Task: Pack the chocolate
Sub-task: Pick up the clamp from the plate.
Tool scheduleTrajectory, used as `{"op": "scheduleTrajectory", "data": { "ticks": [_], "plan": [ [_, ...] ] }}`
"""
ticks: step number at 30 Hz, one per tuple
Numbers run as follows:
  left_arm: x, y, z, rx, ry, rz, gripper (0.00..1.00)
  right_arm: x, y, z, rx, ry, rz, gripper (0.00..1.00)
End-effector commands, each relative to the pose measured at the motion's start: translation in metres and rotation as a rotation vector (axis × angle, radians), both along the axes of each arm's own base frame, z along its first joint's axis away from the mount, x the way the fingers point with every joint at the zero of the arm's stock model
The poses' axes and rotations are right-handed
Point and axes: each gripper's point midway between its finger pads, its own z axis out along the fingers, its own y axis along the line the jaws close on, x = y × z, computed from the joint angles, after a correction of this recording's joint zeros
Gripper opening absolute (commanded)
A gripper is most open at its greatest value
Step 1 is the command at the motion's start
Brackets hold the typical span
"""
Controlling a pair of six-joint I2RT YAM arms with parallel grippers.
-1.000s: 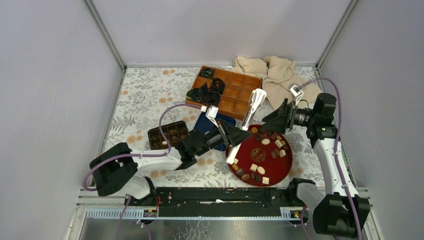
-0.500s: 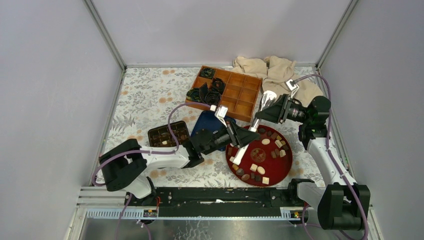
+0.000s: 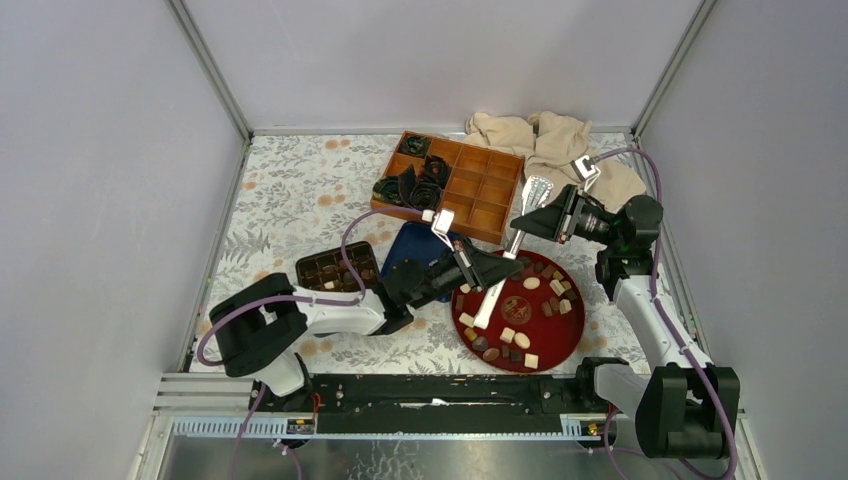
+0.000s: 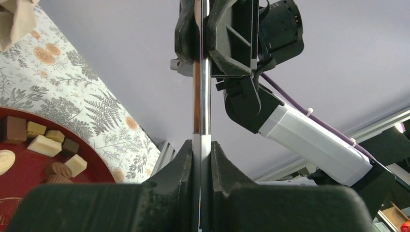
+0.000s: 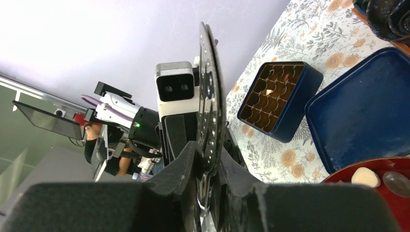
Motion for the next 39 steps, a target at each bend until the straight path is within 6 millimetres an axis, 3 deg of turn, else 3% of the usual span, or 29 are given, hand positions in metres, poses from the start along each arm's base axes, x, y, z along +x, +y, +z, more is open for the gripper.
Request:
{"op": "scheduleTrajectory", "data": {
  "ticks": [1, 5, 8, 13, 17, 23, 28, 31, 39],
  "plan": [
    [-0.008, 0.009, 0.049, -0.198, -0.054, -0.018, 0.07, 0.001, 0.001, 0.009, 0.017, -0.027, -0.005, 0.17],
    [-0.009, 0.007, 0.050, -0.222, -0.045, -0.033, 0.08, 0.001, 0.001, 0.009, 0.023, -0.012, -0.006, 0.14],
    [-0.009, 0.006, 0.051, -0.226, -0.047, -0.038, 0.11, 0.001, 0.001, 0.008, 0.024, -0.007, -0.008, 0.19],
    [-0.010, 0.009, 0.052, -0.222, -0.051, -0.034, 0.20, 0.000, 0.001, 0.006, 0.022, -0.008, -0.006, 0.54],
    [-0.010, 0.010, 0.050, -0.217, -0.046, -0.032, 0.30, -0.002, 0.001, 0.008, 0.019, -0.020, -0.001, 0.70],
    [-0.011, 0.010, 0.051, -0.220, -0.048, -0.041, 0.39, -0.004, 0.001, 0.010, 0.016, -0.031, 0.007, 0.77],
    [-0.014, 0.014, 0.055, -0.226, -0.067, -0.040, 0.47, -0.007, 0.001, 0.011, 0.001, -0.058, 0.020, 0.91],
    [-0.013, 0.018, 0.057, -0.225, -0.070, -0.026, 0.47, -0.013, 0.000, 0.010, -0.034, -0.101, 0.047, 0.99],
    [-0.001, 0.036, 0.042, -0.199, -0.018, 0.020, 0.42, -0.038, -0.017, 0.007, -0.166, -0.299, 0.126, 1.00]
  ]
}}
